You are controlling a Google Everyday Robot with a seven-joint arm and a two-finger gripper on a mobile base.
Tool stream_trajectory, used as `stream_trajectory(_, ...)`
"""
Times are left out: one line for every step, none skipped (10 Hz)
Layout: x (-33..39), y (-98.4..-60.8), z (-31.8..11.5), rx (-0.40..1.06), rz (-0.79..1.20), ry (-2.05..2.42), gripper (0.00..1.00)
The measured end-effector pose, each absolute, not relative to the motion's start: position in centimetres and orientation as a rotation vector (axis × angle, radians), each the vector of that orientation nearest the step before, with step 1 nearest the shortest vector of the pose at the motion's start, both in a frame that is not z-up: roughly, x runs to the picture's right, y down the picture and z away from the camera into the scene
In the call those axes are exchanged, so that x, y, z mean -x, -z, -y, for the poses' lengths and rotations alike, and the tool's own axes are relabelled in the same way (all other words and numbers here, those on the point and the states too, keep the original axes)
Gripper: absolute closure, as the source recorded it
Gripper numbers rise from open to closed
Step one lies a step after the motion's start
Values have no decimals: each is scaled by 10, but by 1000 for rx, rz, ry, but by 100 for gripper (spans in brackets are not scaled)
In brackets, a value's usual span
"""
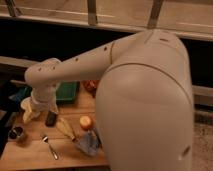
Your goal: Place fork in tray
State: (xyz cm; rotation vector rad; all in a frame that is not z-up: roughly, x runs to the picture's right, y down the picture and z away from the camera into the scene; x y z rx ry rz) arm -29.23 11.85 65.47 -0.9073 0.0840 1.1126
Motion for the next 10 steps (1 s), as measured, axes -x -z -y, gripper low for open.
stream_trajectory(303,-656,-126,919,-78,-1093,20)
stream_trajectory(306,-655,-127,923,-73,-1085,20)
stream_trajectory(304,-656,-126,921,-74,-1088,20)
stream_trajectory(304,-656,-126,921,-74,-1087,20)
stream_trajectory(306,-655,-127,922,-73,-1084,20)
stream_trajectory(305,-657,-128,927,-75,-1085,20)
stream_trajectory(306,-659,-130,943,-80,-1084,20)
stream_trajectory(314,-663,-140,965,-89,-1076,20)
stream_trajectory(322,-671,-153,986,-104,-1066,20)
stream_trajectory(329,-685,-170,1014,-127,-1057,20)
